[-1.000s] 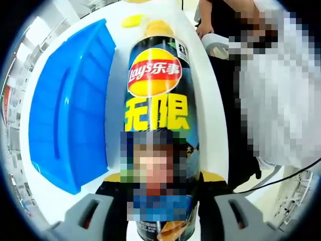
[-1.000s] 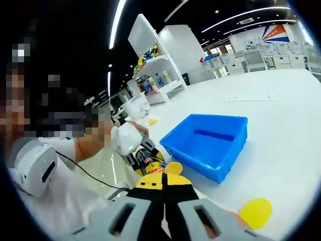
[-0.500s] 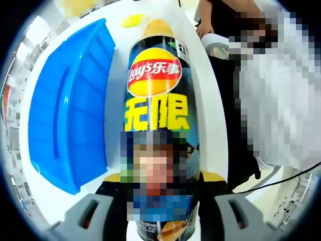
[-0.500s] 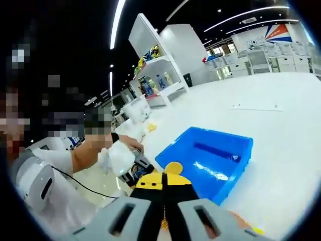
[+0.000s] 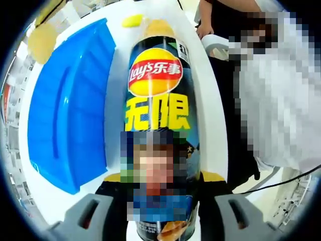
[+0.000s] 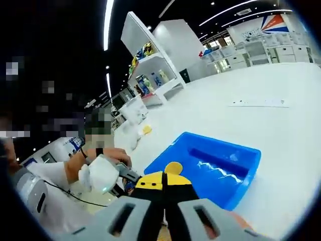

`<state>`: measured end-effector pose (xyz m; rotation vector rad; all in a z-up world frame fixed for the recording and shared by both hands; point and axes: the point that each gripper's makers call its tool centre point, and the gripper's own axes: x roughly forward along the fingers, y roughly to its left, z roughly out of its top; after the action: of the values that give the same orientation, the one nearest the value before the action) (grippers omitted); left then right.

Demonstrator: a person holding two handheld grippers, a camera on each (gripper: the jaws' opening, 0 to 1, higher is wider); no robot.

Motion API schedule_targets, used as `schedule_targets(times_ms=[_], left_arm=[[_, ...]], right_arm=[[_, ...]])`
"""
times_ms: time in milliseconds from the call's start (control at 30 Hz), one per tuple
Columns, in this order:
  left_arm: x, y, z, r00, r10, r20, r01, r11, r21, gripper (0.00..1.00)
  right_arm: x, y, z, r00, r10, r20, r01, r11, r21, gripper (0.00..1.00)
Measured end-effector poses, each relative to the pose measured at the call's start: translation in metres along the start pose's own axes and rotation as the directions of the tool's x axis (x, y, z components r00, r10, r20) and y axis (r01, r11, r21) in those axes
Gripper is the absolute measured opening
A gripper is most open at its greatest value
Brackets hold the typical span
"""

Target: Open the lid of the chip container on the table, take out the chips, place them into the box in front of the container, and close the lid

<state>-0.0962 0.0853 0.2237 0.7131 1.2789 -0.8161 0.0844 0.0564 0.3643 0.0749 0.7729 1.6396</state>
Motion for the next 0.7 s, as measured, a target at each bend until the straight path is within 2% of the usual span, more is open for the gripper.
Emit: schedule_targets(times_ms=[100,167,200,367,700], left_arm=[[0.0,-0.001,0.0,1.0,-0.001,0.003,0.001,1.0,-0.004,0.55],[0.0,-0.001,0.0,1.0,-0.002,0.004,0.002,1.0,-0.006,0.55],[0.0,-0.001,0.0,1.0,-0.003,0.004,0.003,1.0,-0.007,0.55],[0.0,-0.001,0.0,1.0,-0.004,0.004,0.004,1.0,-0.011,0.55],[0.0,0.0,-0.001,1.0,-0.006,0.003,0.006,1.0,-0.013,0.55]], right_arm=[[0.012,-0.013,-0.004,0.999,-0.026,-0.022,0.026,1.0,0.012,0.0],[0.017,-0.018,-0.007,0.998,-0.039,-0.043,0.042,0.997,0.064,0.0],[0.02,-0.019,-0.007,0.999,-0.04,-0.038,0.041,0.998,0.047,0.0],[0.036,-0.031,-0.015,0.995,-0.076,-0.071,0.08,0.995,0.061,0.0],[0.059,-0.045,-0.014,0.989,-0.117,-0.093,0.123,0.991,0.06,0.0]])
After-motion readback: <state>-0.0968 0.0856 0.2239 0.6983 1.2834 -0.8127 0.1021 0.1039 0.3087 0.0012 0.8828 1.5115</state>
